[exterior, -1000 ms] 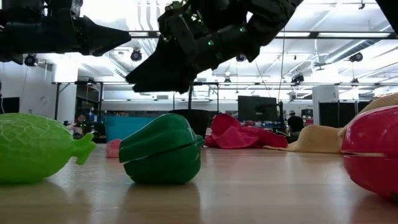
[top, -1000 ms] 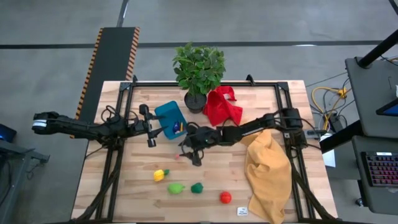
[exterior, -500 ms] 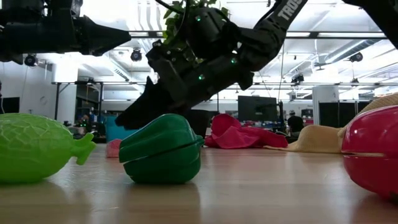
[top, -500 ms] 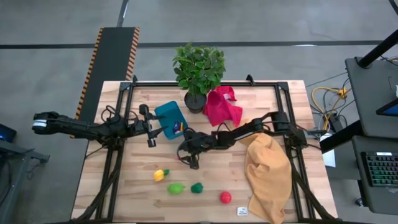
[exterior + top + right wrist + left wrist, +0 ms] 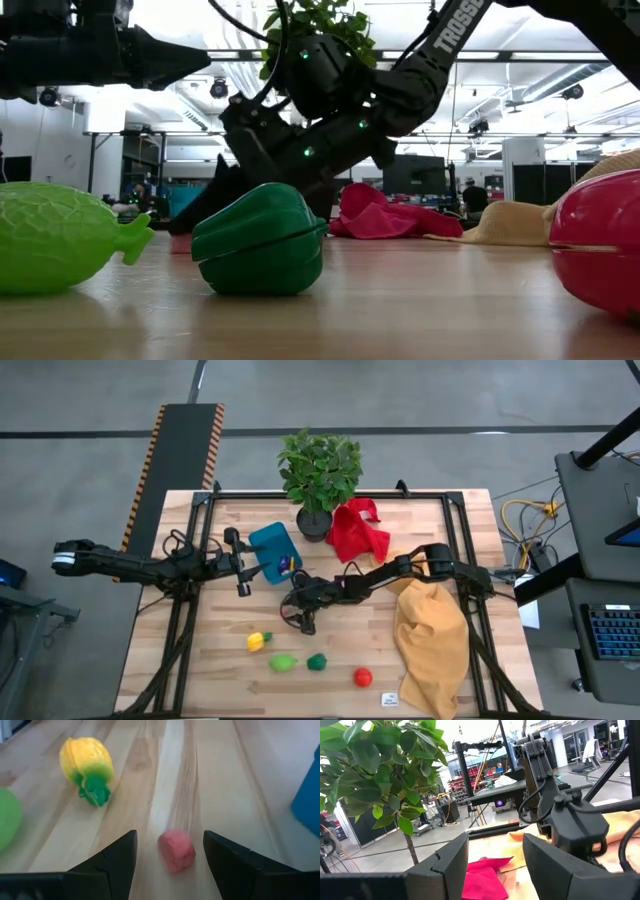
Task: Pick and placing Produce into tupperware
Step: Put the pink peach into the blue bin
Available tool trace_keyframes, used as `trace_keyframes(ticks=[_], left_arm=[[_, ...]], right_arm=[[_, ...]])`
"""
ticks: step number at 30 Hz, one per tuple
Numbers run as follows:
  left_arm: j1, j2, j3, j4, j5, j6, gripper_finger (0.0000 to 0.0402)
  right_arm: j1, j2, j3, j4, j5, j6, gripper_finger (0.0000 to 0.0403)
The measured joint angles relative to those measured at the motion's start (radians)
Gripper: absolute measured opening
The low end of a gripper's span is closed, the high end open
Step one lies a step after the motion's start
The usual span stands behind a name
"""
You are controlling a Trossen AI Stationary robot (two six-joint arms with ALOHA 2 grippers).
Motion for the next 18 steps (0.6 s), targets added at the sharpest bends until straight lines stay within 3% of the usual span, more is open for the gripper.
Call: trace_keyframes(ticks=[12, 18], left_arm=[[0.0, 0.003, 0.0, 0.001, 0.0, 0.0, 0.0173], [0.0, 0.003, 0.0, 0.0, 0.0, 0.001, 0.0173]], right_arm=[[0.001, 0.006, 0.007, -0.029, 0.006, 0.001, 0.0216], [0.0, 0.006, 0.007, -0.033, 0.011, 0.079, 0.0168]])
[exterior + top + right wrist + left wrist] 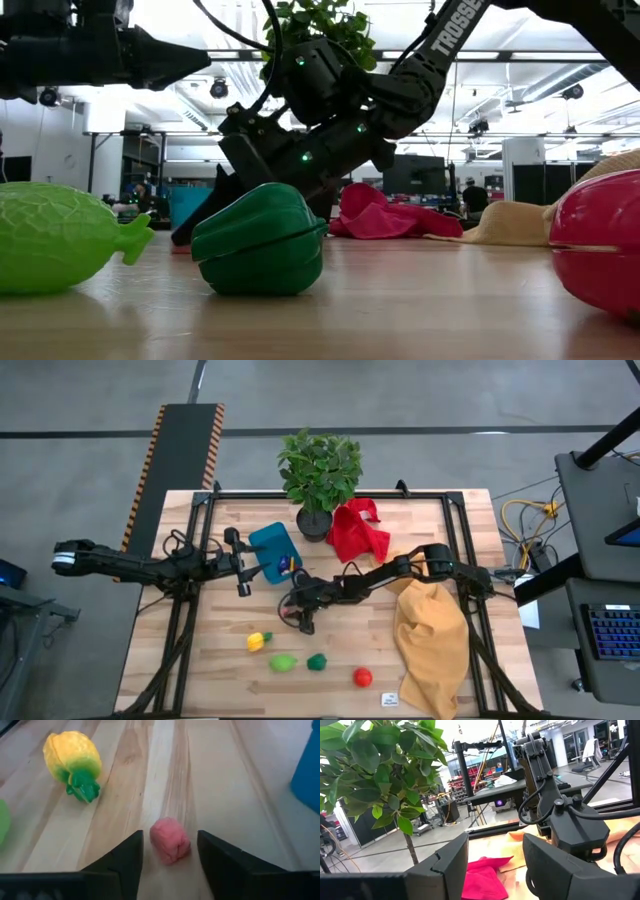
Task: Pick and placing Produce into tupperware
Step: Put the pink peach into the blue bin
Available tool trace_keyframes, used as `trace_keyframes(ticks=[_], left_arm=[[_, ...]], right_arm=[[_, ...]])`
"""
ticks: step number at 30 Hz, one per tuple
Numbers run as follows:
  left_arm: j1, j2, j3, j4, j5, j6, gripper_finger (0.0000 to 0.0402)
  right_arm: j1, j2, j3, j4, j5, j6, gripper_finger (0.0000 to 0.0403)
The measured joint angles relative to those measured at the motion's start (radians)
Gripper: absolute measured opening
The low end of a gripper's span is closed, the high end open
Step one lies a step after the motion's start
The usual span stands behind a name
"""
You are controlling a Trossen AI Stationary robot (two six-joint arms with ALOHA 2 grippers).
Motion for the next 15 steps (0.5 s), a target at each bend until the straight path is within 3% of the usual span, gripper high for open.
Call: trace_keyframes(ticks=[10, 15], left_arm=[[0.0, 0.001, 0.0, 0.0, 0.0, 0.0, 0.0173], [0.0, 0.001, 0.0, 0.0, 0.0, 0.0, 0.0173]], right_arm=[[0.0, 0.0, 0.0, 0.0, -0.002, -0.001, 0.0067], [0.0, -0.022, -0.002, -0.021, -0.002, 0.02, 0.0047]])
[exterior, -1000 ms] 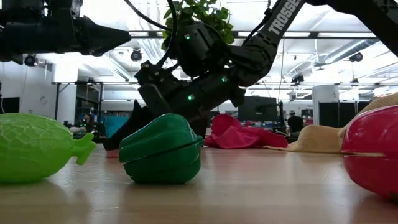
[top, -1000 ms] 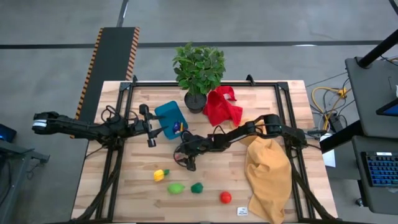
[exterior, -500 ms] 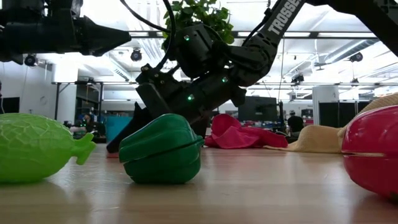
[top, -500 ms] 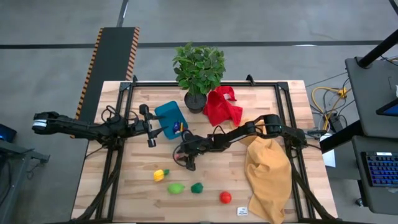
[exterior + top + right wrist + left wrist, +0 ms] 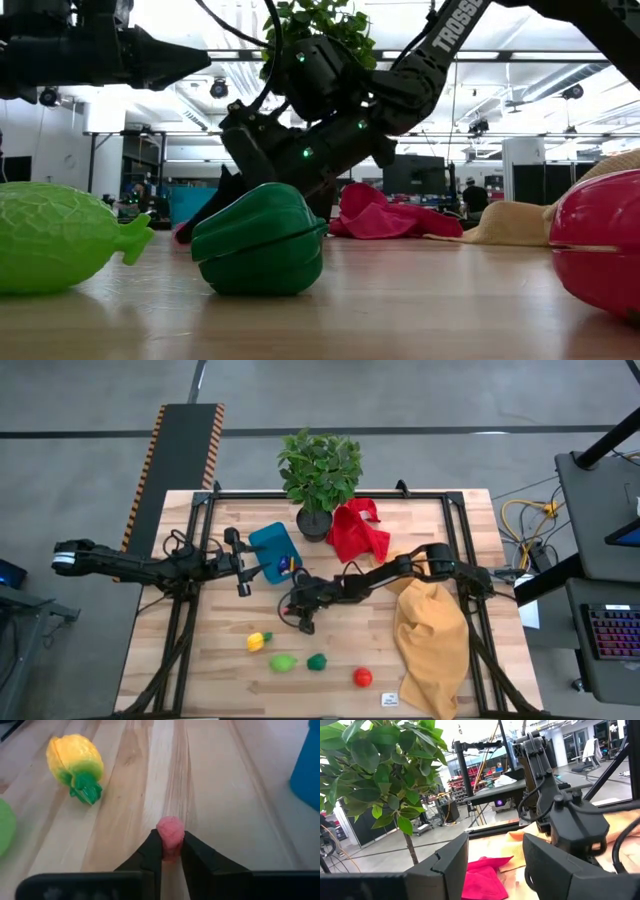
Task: Pick and placing Produce into tupperware
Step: Put the pink peach into the blue bin
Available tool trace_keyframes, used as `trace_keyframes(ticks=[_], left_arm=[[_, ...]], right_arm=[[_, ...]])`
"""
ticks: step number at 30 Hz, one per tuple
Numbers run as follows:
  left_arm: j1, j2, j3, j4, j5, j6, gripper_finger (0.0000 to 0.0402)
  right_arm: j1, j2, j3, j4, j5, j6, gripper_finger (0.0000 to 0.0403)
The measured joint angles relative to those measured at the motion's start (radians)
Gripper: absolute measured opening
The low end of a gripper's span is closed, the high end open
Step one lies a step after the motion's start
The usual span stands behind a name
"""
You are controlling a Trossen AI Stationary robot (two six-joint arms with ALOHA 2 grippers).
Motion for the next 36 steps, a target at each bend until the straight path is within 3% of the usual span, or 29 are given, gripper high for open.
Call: trace_keyframes(ticks=[6, 18, 36], left_arm=[[0.0, 0.001, 0.0, 0.0, 0.0, 0.0, 0.0173], [0.0, -0.003, 0.0, -0.001, 0.0, 0.001, 0.0173], [0.0, -0.003, 0.0, -0.001, 0.0, 0.001, 0.0173]], right_arm=[[-0.002, -0.109, 0.0, -0.096, 0.028, -0.06, 0.0052], [-0.045, -0.258, 0.0, -0.252, 0.467, -0.387, 0.0051], [-0.116, -0.234, -0.001, -0.271, 0.407, -0.342, 0.0052]])
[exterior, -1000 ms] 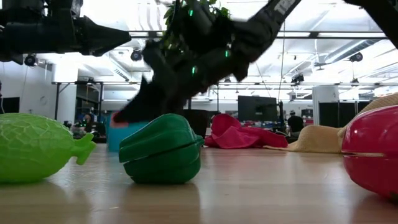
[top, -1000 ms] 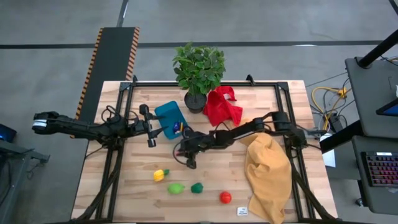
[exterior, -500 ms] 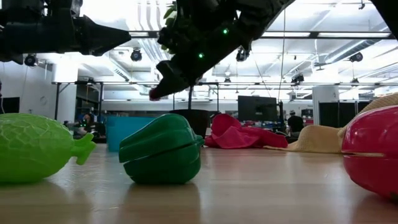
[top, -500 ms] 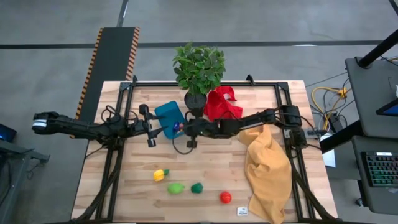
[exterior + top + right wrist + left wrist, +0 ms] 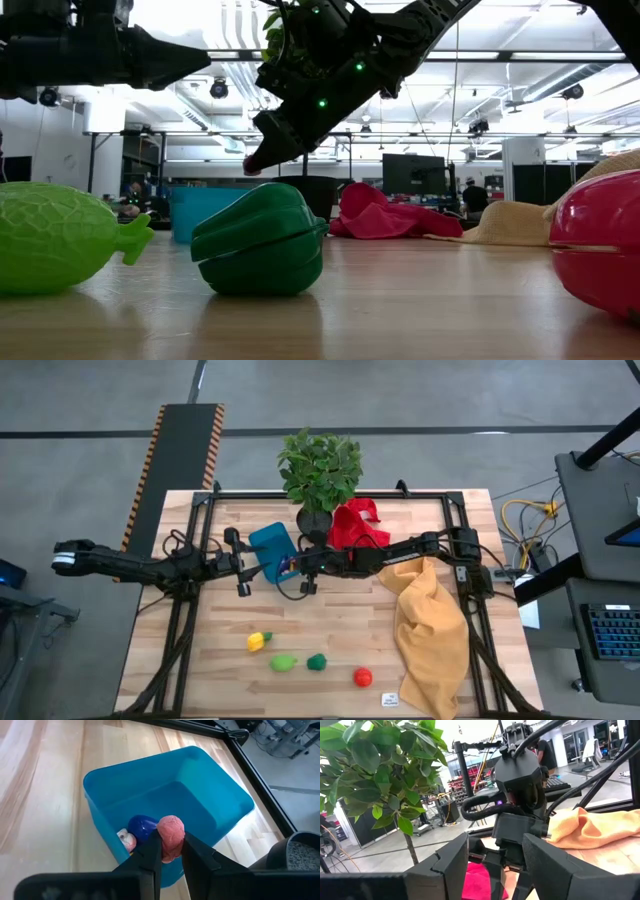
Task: Pick and placing Produce into tupperware
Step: Put the pink peach into the blue bin, then put the red tomato into the blue bin
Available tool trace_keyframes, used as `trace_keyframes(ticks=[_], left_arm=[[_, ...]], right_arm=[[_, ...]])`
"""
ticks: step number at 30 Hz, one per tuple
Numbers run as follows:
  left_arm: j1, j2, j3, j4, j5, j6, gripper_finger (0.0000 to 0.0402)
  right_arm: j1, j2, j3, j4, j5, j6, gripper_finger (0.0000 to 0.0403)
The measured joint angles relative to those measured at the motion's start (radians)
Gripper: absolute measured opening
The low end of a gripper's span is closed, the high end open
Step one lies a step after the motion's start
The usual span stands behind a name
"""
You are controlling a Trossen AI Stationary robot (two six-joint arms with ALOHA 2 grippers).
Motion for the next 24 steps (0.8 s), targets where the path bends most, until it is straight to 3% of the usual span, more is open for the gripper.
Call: trace_keyframes(ticks=[6, 24], left_arm=[[0.0, 0.0, 0.0, 0.001, 0.0, 0.0, 0.0173], [0.0, 0.0, 0.0, 0.001, 0.0, 0.0, 0.0173]], right_arm=[[0.0, 0.0, 0.0, 0.005, 0.0, 0.008, 0.0055], [0.0, 0.0, 0.001, 0.039, 0.0, 0.007, 0.0126]])
